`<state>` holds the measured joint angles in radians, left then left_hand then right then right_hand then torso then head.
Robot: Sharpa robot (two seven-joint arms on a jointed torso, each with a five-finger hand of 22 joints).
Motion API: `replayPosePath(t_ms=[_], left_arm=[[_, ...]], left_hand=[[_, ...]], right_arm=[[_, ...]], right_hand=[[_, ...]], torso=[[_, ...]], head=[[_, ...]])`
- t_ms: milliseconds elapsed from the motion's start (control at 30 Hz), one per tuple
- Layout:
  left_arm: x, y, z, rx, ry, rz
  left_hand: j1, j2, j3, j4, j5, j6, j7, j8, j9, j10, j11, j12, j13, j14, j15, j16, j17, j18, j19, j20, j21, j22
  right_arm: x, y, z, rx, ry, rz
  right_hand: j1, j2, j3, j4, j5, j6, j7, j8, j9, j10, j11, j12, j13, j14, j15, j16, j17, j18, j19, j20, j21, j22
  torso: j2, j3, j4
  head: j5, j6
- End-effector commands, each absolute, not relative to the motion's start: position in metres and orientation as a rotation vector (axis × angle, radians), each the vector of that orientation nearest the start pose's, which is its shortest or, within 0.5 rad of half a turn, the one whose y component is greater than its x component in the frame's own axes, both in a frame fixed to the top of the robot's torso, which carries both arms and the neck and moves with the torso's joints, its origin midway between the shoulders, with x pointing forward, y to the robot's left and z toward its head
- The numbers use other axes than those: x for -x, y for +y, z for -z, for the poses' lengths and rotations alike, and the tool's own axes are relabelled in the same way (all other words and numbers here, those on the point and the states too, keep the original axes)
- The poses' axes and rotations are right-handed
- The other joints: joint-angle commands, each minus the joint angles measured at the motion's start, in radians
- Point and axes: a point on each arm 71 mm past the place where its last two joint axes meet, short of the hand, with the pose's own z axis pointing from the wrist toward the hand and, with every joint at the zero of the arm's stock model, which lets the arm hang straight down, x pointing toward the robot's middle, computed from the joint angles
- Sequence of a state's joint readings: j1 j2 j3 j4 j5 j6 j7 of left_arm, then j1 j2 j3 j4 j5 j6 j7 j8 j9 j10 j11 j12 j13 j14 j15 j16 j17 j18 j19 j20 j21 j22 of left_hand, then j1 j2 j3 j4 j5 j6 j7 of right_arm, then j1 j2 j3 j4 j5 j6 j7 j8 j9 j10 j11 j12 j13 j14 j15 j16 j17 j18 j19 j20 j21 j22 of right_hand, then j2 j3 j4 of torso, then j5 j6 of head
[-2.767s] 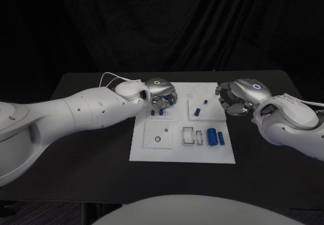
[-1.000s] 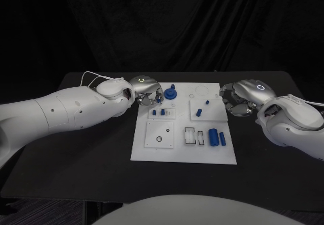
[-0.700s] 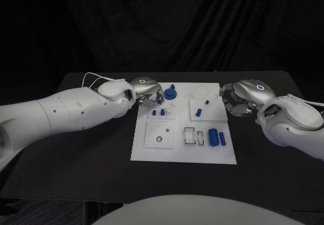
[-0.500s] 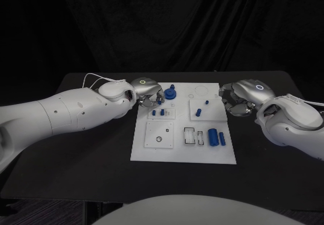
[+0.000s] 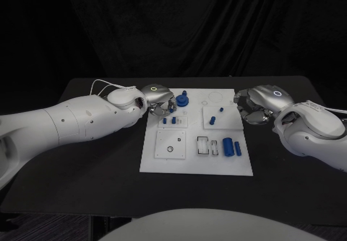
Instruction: Assemble the parts on the task board
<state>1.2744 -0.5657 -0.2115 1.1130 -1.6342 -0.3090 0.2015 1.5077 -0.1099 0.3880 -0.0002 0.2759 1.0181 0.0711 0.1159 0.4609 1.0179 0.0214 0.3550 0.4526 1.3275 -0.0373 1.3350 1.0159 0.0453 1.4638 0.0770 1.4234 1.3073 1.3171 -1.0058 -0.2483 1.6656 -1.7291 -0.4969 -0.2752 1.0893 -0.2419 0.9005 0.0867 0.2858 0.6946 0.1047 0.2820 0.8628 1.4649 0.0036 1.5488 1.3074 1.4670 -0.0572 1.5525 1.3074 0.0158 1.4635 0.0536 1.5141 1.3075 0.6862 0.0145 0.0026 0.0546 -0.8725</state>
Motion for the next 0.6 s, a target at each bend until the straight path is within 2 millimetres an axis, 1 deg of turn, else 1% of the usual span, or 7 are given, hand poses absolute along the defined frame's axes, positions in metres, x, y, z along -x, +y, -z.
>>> replayPosePath(t_ms=[33, 200, 267, 433, 500, 533, 600], left_arm=[[-0.5335, 0.1591, 0.2261, -0.650, 1.639, 0.615], [-0.5340, 0.1594, 0.2275, -0.649, 1.646, 0.611], [-0.5342, 0.1597, 0.2279, -0.648, 1.649, 0.609], [-0.5346, 0.1603, 0.2289, -0.646, 1.657, 0.603], [-0.5347, 0.1607, 0.2294, -0.644, 1.661, 0.600], [-0.5348, 0.1609, 0.2296, -0.643, 1.664, 0.598], [-0.5350, 0.1613, 0.2298, -0.642, 1.665, 0.596]], left_hand=[[-0.001, -0.003, 0.007, -0.002, 0.001, -0.001, 0.000, -0.008, -0.001, 0.007, 0.001, -0.007, -0.001, -0.009, -0.001, -0.006, -0.003, -0.005, 0.002, -0.005, -0.006, 0.210], [0.001, -0.005, 0.010, -0.005, 0.000, -0.019, -0.002, -0.024, -0.006, 0.005, 0.004, -0.020, -0.004, -0.015, 0.004, -0.013, -0.012, -0.004, -0.002, -0.004, -0.010, 0.209], [0.001, -0.008, 0.012, -0.007, -0.004, -0.040, -0.008, -0.039, -0.012, 0.000, 0.007, -0.031, -0.007, -0.019, 0.008, -0.017, -0.018, -0.003, -0.005, -0.002, -0.014, 0.208], [0.001, -0.011, 0.017, -0.009, -0.007, -0.065, -0.017, -0.053, -0.019, -0.013, 0.014, -0.051, -0.013, -0.027, 0.013, -0.024, -0.030, -0.002, -0.009, 0.001, -0.021, 0.206], [0.001, -0.014, 0.021, -0.011, -0.008, -0.088, -0.025, -0.055, -0.026, -0.020, 0.019, -0.062, -0.017, -0.029, 0.016, -0.026, -0.033, -0.001, -0.012, 0.003, -0.024, 0.205], [-0.001, -0.018, 0.025, -0.011, -0.015, -0.129, -0.038, -0.056, -0.039, -0.031, 0.024, -0.077, -0.022, -0.034, 0.020, -0.030, -0.040, 0.000, -0.016, 0.006, -0.029, 0.203], [-0.006, -0.022, 0.028, -0.008, -0.034, -0.177, -0.052, -0.056, -0.054, -0.051, 0.030, -0.096, -0.029, -0.045, 0.023, -0.038, -0.055, 0.003, -0.024, 0.010, -0.040, 0.200]], right_arm=[[-0.4497, -0.2457, 0.1826, 0.280, 1.523, -0.370], [-0.4496, -0.2461, 0.1827, 0.275, 1.528, -0.370], [-0.4495, -0.2464, 0.1828, 0.274, 1.529, -0.370], [-0.4494, -0.2465, 0.1829, 0.273, 1.531, -0.369], [-0.4493, -0.2464, 0.1828, 0.273, 1.531, -0.369], [-0.4493, -0.2463, 0.1828, 0.273, 1.531, -0.370], [-0.4493, -0.2464, 0.1828, 0.273, 1.531, -0.370]], right_hand=[[0.003, 0.011, 0.000, -0.006, -0.004, 0.009, -0.002, 0.004, -0.002, 0.073, -0.003, -0.007, 0.221, 0.093, -0.005, -0.004, 0.213, 0.002, 0.072, -0.005, -0.007, 0.240], [0.003, 0.011, 0.000, -0.006, -0.004, 0.009, -0.002, 0.004, -0.002, 0.073, -0.003, -0.007, 0.221, 0.093, -0.005, -0.004, 0.213, 0.002, 0.072, -0.005, -0.007, 0.240], [0.004, 0.011, 0.000, -0.007, -0.004, 0.010, -0.002, 0.004, -0.003, 0.073, -0.003, -0.006, 0.221, 0.093, -0.006, -0.004, 0.213, 0.002, 0.072, -0.005, -0.007, 0.240], [0.005, 0.012, 0.001, -0.009, -0.004, 0.011, -0.002, 0.005, -0.004, 0.072, -0.003, -0.007, 0.220, 0.093, -0.006, -0.004, 0.213, 0.002, 0.072, -0.005, -0.007, 0.240], [0.006, 0.012, 0.001, -0.010, -0.004, 0.013, -0.002, 0.005, -0.004, 0.073, -0.003, -0.007, 0.221, 0.093, -0.006, -0.004, 0.213, 0.002, 0.071, -0.005, -0.008, 0.240], [0.006, 0.012, 0.001, -0.010, -0.004, 0.013, -0.002, 0.005, -0.004, 0.073, -0.003, -0.007, 0.221, 0.093, -0.006, -0.004, 0.213, 0.002, 0.071, -0.005, -0.008, 0.240], [0.007, 0.011, 0.001, -0.012, -0.004, 0.014, -0.003, 0.005, -0.005, 0.072, -0.004, -0.008, 0.220, 0.093, -0.006, -0.004, 0.213, 0.002, 0.072, -0.005, -0.008, 0.240]], torso=[[0.000, 0.0001, -0.0007], [0.000, 0.0002, 0.0000], [0.000, 0.0005, 0.0001], [0.000, 0.0008, -0.0008], [0.000, 0.0006, -0.0011], [0.000, 0.0004, -0.0011], [0.000, -0.0001, -0.0006]], head=[[-0.001, 0.000], [-0.003, 0.000], [-0.004, 0.000], [-0.001, 0.000], [0.000, 0.000], [0.000, 0.000], [0.000, 0.000]])
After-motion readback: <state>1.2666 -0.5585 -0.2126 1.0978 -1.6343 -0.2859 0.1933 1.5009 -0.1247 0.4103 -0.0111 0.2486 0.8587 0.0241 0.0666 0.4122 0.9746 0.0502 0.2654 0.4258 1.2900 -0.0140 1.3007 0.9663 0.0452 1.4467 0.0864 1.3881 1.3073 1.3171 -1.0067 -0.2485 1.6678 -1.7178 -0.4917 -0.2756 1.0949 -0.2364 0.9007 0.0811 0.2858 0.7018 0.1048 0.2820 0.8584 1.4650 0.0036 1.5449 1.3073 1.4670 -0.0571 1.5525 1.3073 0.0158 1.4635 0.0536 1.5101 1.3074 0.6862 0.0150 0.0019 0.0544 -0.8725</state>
